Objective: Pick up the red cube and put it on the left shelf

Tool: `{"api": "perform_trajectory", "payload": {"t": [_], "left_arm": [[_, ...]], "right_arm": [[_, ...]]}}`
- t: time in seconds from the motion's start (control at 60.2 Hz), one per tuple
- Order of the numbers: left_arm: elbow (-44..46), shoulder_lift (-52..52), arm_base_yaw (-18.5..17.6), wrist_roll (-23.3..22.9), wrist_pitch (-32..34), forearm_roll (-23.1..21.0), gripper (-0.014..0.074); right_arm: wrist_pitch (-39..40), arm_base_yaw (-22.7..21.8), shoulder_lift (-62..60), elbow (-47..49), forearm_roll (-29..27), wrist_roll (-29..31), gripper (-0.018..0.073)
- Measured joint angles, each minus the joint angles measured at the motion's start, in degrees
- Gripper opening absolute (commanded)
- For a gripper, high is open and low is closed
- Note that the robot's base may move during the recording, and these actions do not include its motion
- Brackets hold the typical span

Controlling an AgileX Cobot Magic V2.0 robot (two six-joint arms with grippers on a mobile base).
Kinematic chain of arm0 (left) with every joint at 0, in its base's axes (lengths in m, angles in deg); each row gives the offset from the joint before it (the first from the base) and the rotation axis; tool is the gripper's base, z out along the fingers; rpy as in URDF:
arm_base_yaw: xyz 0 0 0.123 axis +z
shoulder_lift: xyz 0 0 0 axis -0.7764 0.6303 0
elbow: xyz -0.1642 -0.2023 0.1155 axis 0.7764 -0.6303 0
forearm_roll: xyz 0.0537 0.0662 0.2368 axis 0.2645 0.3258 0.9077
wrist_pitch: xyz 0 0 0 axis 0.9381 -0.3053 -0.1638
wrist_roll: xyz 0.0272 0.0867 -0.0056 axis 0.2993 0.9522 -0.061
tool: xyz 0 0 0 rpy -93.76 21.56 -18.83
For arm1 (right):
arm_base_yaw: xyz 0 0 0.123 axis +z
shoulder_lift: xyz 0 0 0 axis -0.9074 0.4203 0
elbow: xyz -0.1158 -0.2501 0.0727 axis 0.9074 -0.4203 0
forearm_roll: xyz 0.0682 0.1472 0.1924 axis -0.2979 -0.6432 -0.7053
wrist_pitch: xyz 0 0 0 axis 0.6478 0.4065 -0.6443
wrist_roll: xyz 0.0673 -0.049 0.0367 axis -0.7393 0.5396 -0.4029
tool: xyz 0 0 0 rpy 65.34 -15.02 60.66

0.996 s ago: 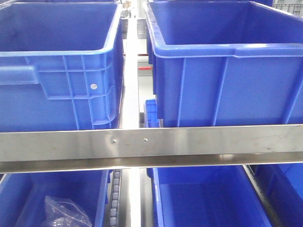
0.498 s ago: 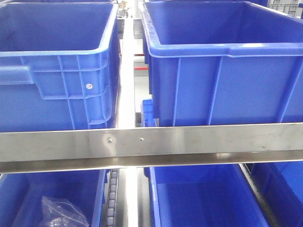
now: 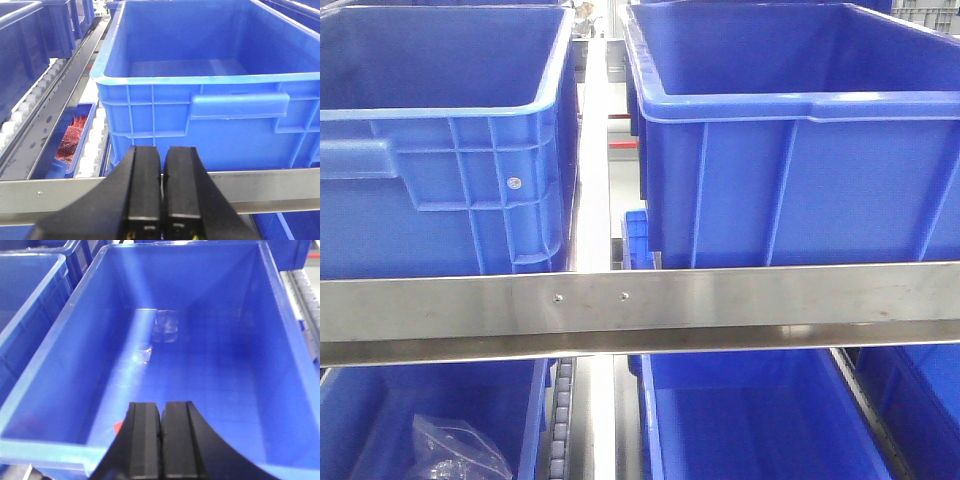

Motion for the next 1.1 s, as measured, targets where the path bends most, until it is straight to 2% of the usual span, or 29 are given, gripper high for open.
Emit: {"api": "perform_trajectory", "payload": {"t": [0.133,0.266,0.498,0.664,0.781,1.096], "left_arm": [[0.0,0.0,0.0,0.0,0.0,0.0,0.0102],[0.0,0.0,0.0,0.0,0.0,0.0,0.0102],[0.0,0.0,0.0,0.0,0.0,0.0,0.0102],[0.0,0.0,0.0,0.0,0.0,0.0,0.0102],[0.0,0.0,0.0,0.0,0.0,0.0,0.0102],[0.0,0.0,0.0,0.0,0.0,0.0,0.0102]], "right_arm": [[0.3,-1.1,-5.6,-4.7,0.8,-0.3,0.0048],[2.3,-2.5,-14.2,-14.1,1.0,-0.3,0.0048],[6.9,-6.4,-35.6,-34.0,0.6,0.0,0.0048],[7.5,-8.4,-49.0,-43.3,0.2,-0.3,0.0048],[7.5,-8.7,-53.5,-46.0,0.2,0.0,0.0048],[7.2,-8.7,-54.0,-46.3,0.1,0.0,0.0048]]}}
